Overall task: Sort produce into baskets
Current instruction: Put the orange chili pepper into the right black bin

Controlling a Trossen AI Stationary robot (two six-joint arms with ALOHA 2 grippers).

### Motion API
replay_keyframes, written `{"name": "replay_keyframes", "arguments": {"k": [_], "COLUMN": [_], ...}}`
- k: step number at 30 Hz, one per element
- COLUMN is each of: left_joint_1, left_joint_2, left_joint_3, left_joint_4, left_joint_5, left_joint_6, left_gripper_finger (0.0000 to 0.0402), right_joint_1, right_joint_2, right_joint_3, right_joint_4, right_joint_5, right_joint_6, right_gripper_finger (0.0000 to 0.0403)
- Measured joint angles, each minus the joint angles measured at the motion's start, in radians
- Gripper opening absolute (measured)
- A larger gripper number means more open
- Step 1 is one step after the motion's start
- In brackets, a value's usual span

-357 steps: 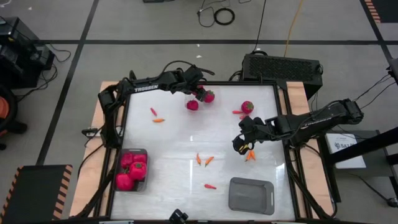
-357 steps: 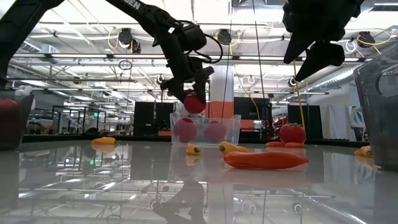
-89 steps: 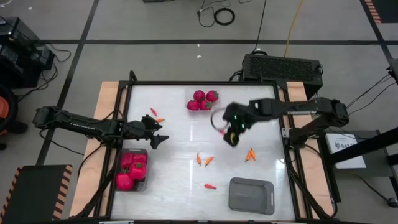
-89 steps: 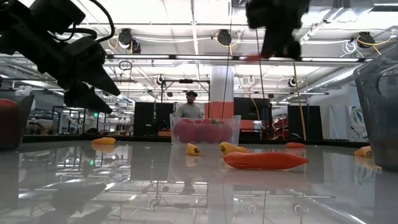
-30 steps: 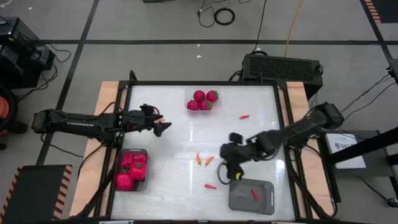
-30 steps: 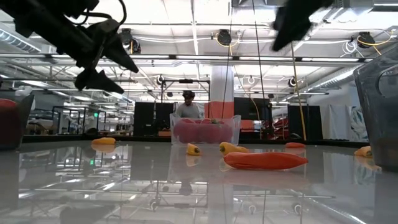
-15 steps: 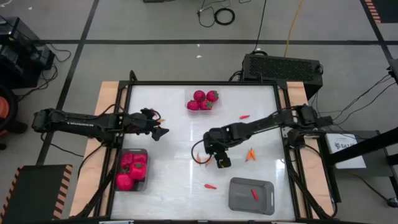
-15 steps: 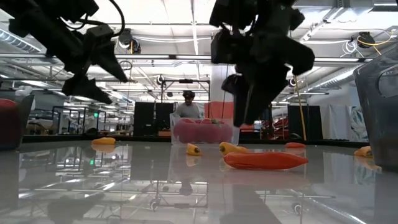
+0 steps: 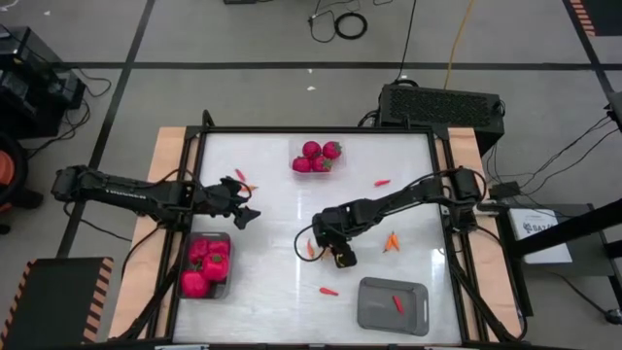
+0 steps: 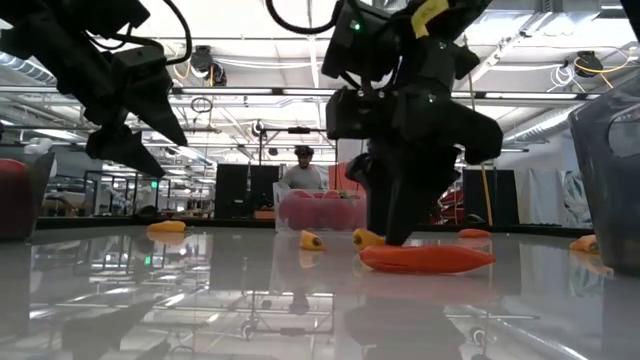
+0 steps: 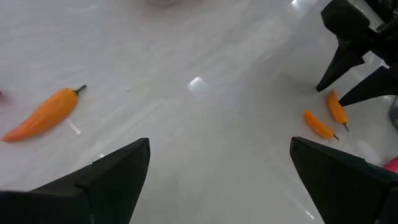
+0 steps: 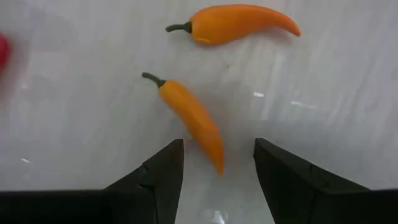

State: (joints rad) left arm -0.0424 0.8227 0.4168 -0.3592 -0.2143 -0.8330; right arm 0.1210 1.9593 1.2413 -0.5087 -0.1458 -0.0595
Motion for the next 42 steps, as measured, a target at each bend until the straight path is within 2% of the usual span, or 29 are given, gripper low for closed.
{"name": "replay_keyframes", "arguments": {"k": [6,8,13,15,20,23,26,29,37,42], "left_joint_1": [-0.012,-0.017,-0.019,-0.019,-0.019,-0.019,-0.019,-0.019,-0.019,-0.019], "left_joint_2": [0.0,0.0,0.0,0.0,0.0,0.002,0.011,0.023,0.088,0.142], "left_joint_3": [0.0,0.0,-0.001,-0.001,-0.001,-0.001,-0.001,-0.001,-0.002,-0.002], "left_joint_4": [-0.002,-0.002,-0.002,-0.002,-0.003,-0.002,-0.001,-0.026,-0.192,-0.193], "left_joint_5": [-0.042,-0.056,-0.082,-0.095,-0.144,-0.194,-0.242,-0.256,-0.255,-0.254], "left_joint_6": [0.002,0.005,0.032,0.049,0.064,0.081,0.116,0.182,0.448,0.455], "left_gripper_finger": [0.039,0.039,0.039,0.039,0.039,0.039,0.039,0.039,0.039,0.039], "right_joint_1": [0.029,0.041,0.049,0.05,0.052,0.053,0.066,0.095,0.281,0.42], "right_joint_2": [0.027,0.028,0.014,-0.002,-0.068,-0.128,-0.183,-0.268,-0.391,-0.394], "right_joint_3": [0.006,0.006,0.005,0.011,0.043,0.079,0.101,0.113,0.111,0.111], "right_joint_4": [-0.034,-0.049,-0.077,-0.097,-0.165,-0.259,-0.33,-0.372,-0.46,-0.465], "right_joint_5": [0.051,0.088,0.086,0.086,0.085,0.085,0.084,0.027,0.005,0.008], "right_joint_6": [0.088,0.122,0.187,0.212,0.279,0.342,0.439,0.582,0.964,1.182], "right_gripper_finger": [0.0141,0.0112,0.0024,0.0008,0.0015,0.0006,0.0003,0.0004,0.0002,0.0002]}}
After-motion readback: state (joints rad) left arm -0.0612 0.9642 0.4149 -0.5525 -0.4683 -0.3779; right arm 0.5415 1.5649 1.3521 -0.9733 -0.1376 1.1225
